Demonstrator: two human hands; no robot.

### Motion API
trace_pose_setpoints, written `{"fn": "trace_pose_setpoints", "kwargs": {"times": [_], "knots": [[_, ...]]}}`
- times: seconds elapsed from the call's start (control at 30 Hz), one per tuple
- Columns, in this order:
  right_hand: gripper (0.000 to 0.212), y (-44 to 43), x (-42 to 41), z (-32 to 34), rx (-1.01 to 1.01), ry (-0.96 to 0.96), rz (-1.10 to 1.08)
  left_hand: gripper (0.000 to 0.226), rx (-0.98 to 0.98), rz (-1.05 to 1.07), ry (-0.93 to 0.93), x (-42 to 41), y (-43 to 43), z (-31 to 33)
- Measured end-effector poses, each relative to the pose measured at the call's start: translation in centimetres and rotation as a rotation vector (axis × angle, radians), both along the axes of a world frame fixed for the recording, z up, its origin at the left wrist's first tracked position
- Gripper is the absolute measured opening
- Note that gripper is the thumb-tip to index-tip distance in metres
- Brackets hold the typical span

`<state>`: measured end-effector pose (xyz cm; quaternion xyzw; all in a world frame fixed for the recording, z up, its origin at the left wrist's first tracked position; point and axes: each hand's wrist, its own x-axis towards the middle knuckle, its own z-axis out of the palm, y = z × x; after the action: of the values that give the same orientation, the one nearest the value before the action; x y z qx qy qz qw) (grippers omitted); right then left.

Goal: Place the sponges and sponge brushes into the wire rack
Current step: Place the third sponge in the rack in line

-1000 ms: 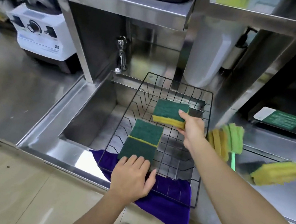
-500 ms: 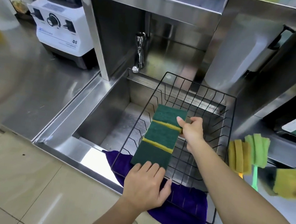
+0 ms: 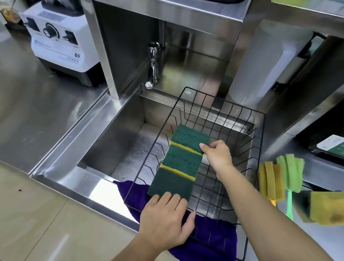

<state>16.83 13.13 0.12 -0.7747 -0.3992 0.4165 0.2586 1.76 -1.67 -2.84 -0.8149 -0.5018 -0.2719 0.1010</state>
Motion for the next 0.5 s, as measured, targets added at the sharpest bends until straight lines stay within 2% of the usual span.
{"fn": "trace_pose_setpoints", "kwargs": {"times": [0.2, 0.3, 0.37, 0.5], "knots": [[0.026, -1.4, 1.8, 1.7, 0.132, 0.021, -0.01, 0.035, -0.01, -0.021, 0.031, -0.1, 0.0, -0.1], [0.014, -2.0, 3.7, 3.2, 0.19, 0.095, -0.03, 0.037, -0.004, -0.041, 0.058, 0.1, -0.3, 0.2], [0.009, -2.3, 5.5, 3.9, 0.222, 0.11, -0.106, 0.04, -0.012, -0.071, 0.067, 1.0, -0.8, 0.6], [0.016, -3.9, 10.2, 5.4, 0.331, 0.141, -0.401, 0.042, -0.091, -0.164, 0.117, 4.9, -2.5, 0.8]]}}
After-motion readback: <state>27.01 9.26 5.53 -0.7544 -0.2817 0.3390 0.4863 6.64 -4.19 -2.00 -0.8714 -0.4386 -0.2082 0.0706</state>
